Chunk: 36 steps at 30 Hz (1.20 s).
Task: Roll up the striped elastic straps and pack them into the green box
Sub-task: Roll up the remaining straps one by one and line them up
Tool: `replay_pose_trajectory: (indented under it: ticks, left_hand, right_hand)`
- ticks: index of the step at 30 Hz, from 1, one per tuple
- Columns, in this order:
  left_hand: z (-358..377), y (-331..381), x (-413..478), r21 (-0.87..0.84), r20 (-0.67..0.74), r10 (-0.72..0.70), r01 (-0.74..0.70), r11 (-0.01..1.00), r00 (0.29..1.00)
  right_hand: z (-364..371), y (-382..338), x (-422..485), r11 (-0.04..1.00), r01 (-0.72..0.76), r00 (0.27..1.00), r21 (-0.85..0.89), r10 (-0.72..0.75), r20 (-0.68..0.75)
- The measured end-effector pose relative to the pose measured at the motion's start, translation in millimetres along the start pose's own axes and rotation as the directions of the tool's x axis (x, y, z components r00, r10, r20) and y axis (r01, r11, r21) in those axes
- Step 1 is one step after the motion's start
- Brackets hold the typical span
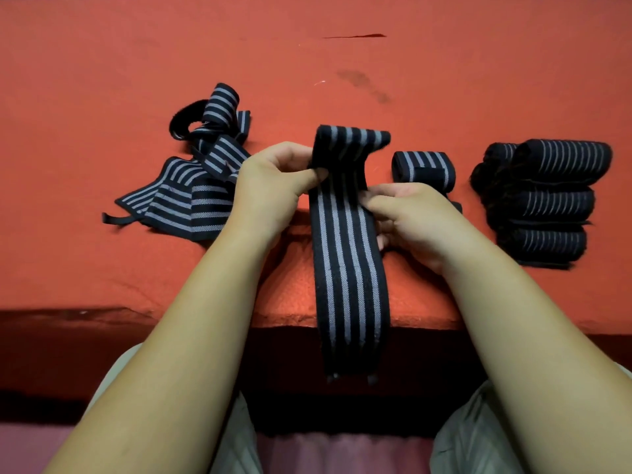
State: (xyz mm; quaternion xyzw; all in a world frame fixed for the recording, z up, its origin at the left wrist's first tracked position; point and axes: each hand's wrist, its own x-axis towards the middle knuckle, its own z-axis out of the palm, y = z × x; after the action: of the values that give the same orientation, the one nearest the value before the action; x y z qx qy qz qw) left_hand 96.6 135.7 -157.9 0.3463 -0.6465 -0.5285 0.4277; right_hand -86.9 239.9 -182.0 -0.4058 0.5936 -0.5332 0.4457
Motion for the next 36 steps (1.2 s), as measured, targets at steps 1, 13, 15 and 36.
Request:
replay_pose_trajectory:
  ticks: [1,13,15,36]
  left_hand:
    - [-2,0,0,0.005,0.023,0.0,0.0,1.0,1.0]
    - [-23,10,-16,0.028,0.217,-0.029,0.023,0.999,0.976]
    - [-25,9,-17,-0.054,0.201,-0.053,0.065,0.996,0.978]
    - [-2,-4,-37,-0.141,0.047,-0.116,0.122,0.982,0.992]
  right_hand:
    - [0,1,1,0.999,-0.006,1.0,0.043,0.006,0.003]
    - [0,-7,-10,0.995,0.054,0.998,0.09,-0.052,-0.028]
    - [1,-10,-10,0.994,0.086,0.994,0.073,-0.08,-0.079]
    - [3,-27,-32,0.943,0.076,0.993,-0.325,-0.044,0.107]
